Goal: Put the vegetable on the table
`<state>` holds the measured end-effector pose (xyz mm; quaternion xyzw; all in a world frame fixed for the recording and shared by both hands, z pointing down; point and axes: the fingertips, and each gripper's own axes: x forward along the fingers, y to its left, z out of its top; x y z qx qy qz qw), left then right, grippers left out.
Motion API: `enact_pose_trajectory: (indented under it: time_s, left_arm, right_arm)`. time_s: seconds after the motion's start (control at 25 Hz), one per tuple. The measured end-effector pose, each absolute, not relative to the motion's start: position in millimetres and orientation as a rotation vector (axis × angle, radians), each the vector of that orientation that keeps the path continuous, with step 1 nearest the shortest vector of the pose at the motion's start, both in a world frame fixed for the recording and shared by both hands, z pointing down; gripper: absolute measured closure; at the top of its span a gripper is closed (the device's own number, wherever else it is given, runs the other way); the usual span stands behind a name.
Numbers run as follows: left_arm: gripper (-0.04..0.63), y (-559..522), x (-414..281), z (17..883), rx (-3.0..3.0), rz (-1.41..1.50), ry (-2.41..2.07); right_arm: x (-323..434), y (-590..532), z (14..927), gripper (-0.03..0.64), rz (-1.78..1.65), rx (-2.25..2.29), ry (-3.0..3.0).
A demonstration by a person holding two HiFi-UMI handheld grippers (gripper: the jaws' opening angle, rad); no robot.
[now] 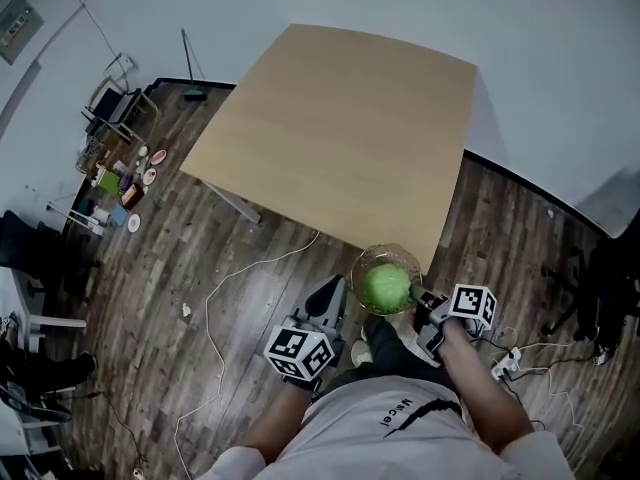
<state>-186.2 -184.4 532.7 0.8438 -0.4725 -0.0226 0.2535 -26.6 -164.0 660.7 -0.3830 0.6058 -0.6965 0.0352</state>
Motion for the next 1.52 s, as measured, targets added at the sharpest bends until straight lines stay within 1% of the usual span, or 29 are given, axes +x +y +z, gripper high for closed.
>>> enact_pose_trajectory:
  time_s: [0.2,0.52,0.84,1.52]
  left_arm:
    - [0.583,-241,-195,530,2.285,-0.056,-1.287]
    - [0.583,-326,-188,530,2.271,-0.037,-1.319]
    - [0.583,-377,-192,531,2.277,-0.002,-1.339]
    - [0.583,-513,-188,570,2.388,0.112,-1.042]
  right_arm:
    - [-38,-221,665,0.591,-2.152,-1.155,1.867]
    - [-34,-304,677,0.591,-2.177,-1.136,1.877]
    - [-42,-354,691,0.591,-2.195,-1.155,1.839]
    - [-55,-454,752,0.591,-2.082,-1.347,1.61]
